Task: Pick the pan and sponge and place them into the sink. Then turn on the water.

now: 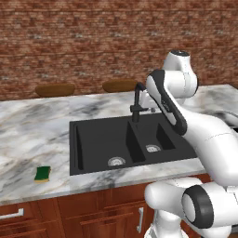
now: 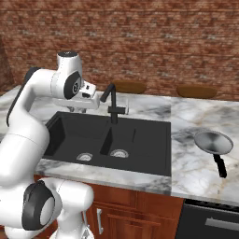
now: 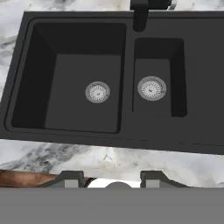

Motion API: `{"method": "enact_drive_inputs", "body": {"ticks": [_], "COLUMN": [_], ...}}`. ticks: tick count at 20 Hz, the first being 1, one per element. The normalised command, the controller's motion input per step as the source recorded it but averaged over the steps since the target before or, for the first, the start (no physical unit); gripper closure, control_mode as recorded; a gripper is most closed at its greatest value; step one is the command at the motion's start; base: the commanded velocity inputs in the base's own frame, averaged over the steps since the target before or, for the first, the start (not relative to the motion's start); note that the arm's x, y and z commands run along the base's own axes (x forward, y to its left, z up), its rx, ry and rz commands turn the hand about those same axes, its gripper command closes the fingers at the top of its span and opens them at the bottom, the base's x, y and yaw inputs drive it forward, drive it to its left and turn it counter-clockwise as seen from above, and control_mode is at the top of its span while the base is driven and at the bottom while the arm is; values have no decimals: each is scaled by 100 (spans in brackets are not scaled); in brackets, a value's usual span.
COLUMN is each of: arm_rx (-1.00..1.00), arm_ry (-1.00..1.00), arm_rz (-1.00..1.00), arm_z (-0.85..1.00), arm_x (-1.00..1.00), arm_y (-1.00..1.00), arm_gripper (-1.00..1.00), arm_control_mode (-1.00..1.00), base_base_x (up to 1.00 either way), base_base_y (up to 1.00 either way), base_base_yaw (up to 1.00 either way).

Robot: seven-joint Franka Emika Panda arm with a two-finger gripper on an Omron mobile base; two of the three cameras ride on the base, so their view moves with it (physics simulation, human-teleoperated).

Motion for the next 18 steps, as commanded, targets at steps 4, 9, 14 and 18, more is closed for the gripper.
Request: {"method": "enact_drive_inputs", "body": {"ticks": [4, 9, 14, 18], "arm_rx": [0, 0, 0, -1], "arm_ry": [0, -6, -9, -9], "arm_rz": [0, -4, -11, 0], "arm_z": [0, -4, -11, -4], "arm_x": [-8, -73, -90, -85], "arm_y": [0, -25, -61, -99], "arm_gripper": [-100, -100, -100, -100], "arm_control_mode": [-100, -100, -100, -100], "base_base_x": [0, 0, 0, 0], "base_base_y": [0, 0, 0, 0], "base_base_yaw": [0, 0, 0, 0]}}
